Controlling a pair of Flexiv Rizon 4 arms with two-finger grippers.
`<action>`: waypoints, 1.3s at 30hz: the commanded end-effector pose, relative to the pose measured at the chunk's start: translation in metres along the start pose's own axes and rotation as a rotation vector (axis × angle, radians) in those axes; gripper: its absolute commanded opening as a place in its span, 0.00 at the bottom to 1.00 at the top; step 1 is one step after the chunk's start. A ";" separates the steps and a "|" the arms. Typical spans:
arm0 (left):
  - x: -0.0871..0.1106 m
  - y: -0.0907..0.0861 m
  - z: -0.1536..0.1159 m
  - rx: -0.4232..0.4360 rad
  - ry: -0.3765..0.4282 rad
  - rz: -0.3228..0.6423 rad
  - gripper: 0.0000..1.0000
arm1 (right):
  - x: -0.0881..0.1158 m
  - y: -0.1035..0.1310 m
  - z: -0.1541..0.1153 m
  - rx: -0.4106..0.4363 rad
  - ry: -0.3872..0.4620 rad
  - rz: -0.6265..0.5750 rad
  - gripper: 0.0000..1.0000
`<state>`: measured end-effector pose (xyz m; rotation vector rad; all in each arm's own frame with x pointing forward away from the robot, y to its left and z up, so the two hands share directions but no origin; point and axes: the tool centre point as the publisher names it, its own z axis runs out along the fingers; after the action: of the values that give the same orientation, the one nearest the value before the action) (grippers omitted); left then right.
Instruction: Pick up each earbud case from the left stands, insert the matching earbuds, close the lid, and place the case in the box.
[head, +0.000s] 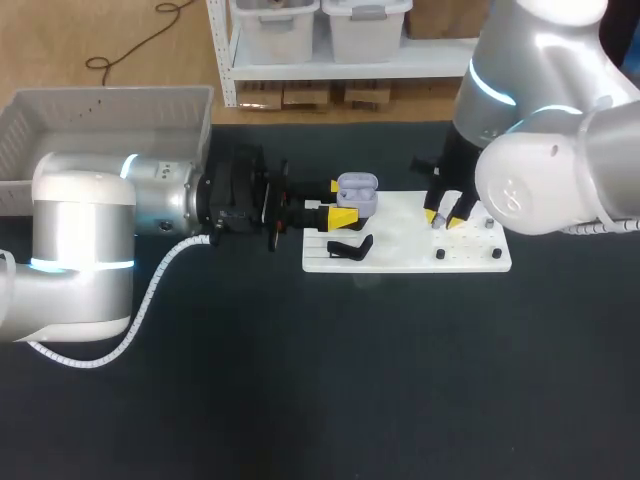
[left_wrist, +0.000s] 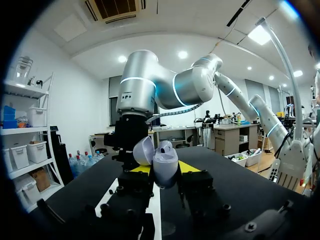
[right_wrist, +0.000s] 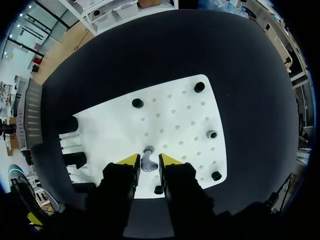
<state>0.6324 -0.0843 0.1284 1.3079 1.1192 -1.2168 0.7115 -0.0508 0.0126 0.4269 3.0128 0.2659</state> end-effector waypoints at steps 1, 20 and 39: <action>0.000 -0.001 0.000 -0.005 0.000 0.002 0.00 | -0.002 0.000 0.000 0.002 0.005 0.002 0.17; 0.000 -0.001 0.000 -0.005 0.000 0.002 0.00 | 0.012 -0.007 -0.043 -0.043 -0.027 0.045 0.00; 0.000 -0.001 0.000 -0.005 0.000 0.002 0.00 | 0.061 0.015 -0.198 -0.131 0.052 0.036 0.00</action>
<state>0.6323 -0.0843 0.1284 1.3079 1.1193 -1.2168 0.6460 -0.0523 0.1665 0.4755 3.0041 0.5096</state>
